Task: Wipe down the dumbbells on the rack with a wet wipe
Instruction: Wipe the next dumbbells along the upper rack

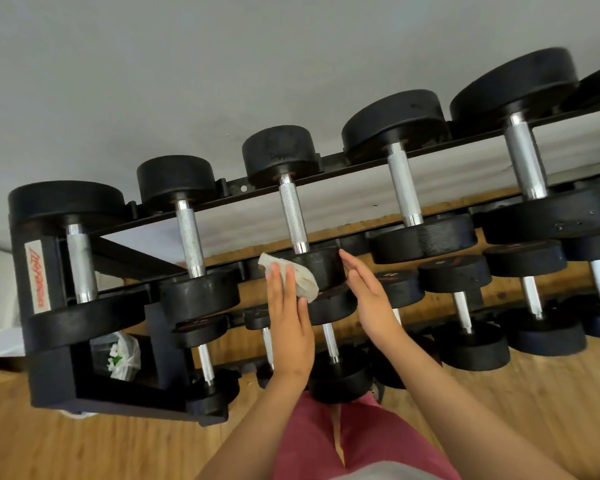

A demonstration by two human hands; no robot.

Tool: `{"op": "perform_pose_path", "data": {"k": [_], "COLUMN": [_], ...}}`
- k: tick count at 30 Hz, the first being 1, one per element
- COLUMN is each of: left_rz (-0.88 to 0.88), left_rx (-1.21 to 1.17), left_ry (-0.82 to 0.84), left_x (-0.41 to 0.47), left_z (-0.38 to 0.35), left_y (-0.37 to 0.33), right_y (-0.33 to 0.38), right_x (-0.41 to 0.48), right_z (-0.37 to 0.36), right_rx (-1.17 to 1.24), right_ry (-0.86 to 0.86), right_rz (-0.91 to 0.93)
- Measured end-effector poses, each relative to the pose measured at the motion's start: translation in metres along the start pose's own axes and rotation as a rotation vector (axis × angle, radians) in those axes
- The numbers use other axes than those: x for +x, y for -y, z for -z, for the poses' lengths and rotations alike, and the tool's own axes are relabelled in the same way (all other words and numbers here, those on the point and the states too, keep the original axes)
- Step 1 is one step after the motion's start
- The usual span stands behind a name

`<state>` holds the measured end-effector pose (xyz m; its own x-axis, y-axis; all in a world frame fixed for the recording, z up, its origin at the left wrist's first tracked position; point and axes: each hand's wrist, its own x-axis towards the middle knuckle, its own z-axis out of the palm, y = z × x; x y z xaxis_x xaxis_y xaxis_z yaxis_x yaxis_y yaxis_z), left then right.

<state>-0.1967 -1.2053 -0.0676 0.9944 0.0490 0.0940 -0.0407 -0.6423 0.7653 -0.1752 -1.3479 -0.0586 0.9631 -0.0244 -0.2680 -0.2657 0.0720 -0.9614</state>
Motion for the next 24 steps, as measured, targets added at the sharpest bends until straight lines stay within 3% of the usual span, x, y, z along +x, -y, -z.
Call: {"op": "perform_pose_path", "data": {"k": [4, 9, 13, 19, 24], "left_rz": [0.054, -0.270, -0.588, -0.732, -0.563], "left_rx": [-0.020, 0.542, 0.763, 0.620, 0.458], "left_ry": [0.020, 0.125, 0.256, 0.296, 0.279], "left_x": [0.003, 0.033, 0.043, 0.036, 0.020], "left_z": [-0.002, 0.001, 0.000, 0.024, 0.048], "left_y": [-0.005, -0.009, -0.012, 0.013, 0.028], "right_y": [-0.003, 0.001, 0.004, 0.009, 0.021], "right_x": [0.000, 0.003, 0.009, 0.009, 0.012], "right_z": [-0.005, -0.006, -0.009, -0.014, -0.032], "right_rx": [0.030, 0.098, 0.101, 0.027, -0.163], "right_ry": [-0.034, -0.118, -0.180, -0.209, -0.304], "right_rz": [0.005, 0.009, 0.042, 0.002, 0.043]}}
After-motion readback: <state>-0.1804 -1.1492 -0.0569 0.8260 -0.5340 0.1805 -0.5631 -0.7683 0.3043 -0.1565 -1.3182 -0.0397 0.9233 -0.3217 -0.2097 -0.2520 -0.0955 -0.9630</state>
